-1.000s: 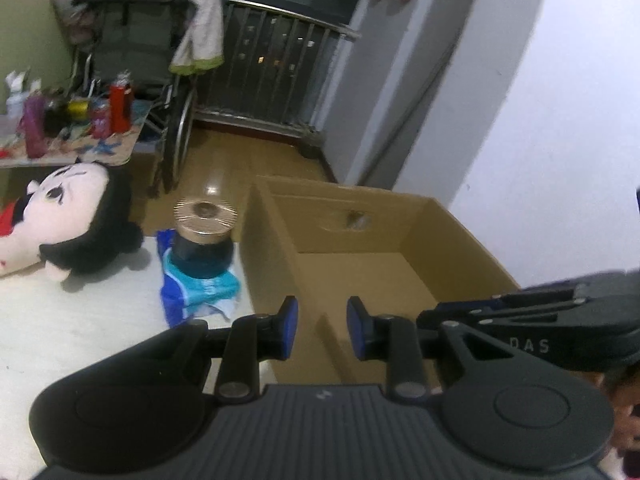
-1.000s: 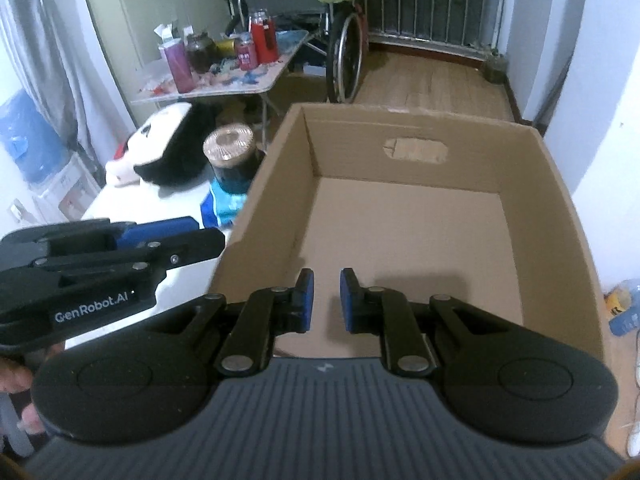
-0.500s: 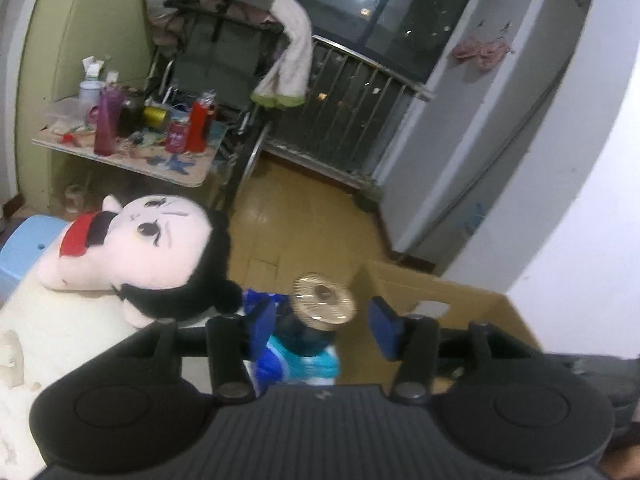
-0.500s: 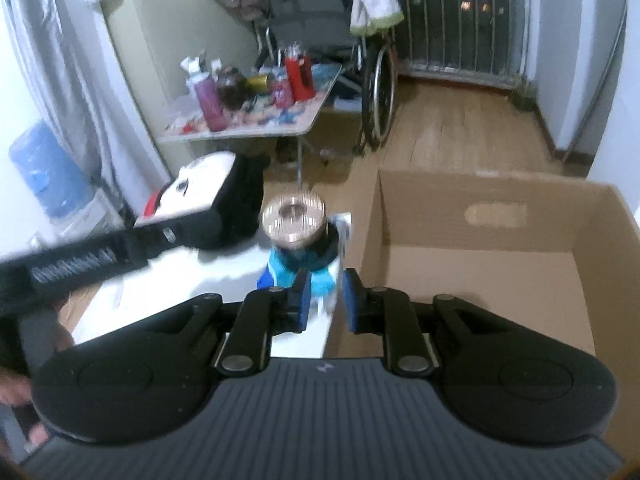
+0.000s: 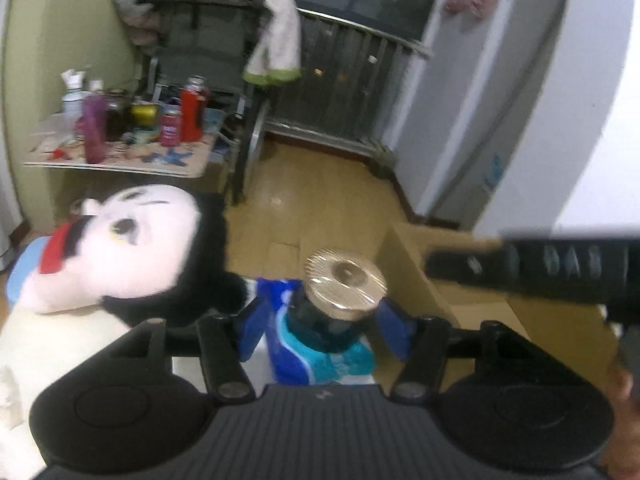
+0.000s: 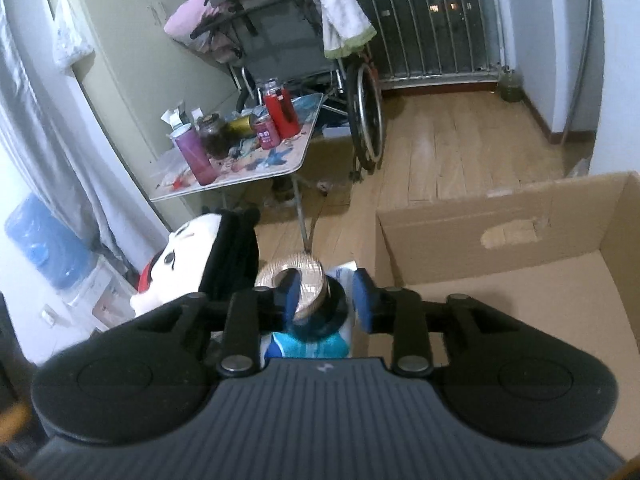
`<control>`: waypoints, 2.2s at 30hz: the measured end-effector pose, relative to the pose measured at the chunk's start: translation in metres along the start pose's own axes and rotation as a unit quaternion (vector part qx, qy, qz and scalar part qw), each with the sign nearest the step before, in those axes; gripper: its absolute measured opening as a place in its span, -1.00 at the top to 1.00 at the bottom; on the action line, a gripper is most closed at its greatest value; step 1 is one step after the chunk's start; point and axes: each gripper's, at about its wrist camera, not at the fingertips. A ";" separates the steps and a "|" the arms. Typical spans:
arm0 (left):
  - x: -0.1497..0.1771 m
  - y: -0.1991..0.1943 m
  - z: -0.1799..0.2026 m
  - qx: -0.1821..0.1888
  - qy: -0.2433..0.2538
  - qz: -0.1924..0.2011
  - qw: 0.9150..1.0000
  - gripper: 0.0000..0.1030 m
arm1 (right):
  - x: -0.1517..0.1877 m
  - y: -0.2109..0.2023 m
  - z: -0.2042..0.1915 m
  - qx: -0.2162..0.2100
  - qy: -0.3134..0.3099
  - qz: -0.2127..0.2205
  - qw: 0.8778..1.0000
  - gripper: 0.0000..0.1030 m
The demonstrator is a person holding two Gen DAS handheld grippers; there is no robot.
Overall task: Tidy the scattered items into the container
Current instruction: 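Move the right gripper onto the black jar and close around it, then lift the black jar with the right gripper and carry it over the box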
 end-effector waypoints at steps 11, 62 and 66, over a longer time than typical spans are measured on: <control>-0.006 0.033 -0.007 0.025 -0.019 -0.018 0.999 -0.23 | -0.014 0.033 -0.009 -0.023 -0.009 -0.031 0.999 0.38; 0.001 0.044 -0.022 0.068 0.035 -0.014 0.997 -0.11 | -0.003 0.065 -0.038 -0.039 -0.132 -0.110 0.984 -0.10; -0.002 0.035 -0.019 0.062 0.039 -0.007 0.997 -0.11 | -0.004 0.057 -0.039 -0.044 -0.126 -0.099 0.986 -0.10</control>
Point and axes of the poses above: each gripper's, at about its wrist camera, not at the fingertips, and y roughly the way its jaws point, z to its right, x to its underside, and after that the axes turned 5 degrees about -y, right-handed
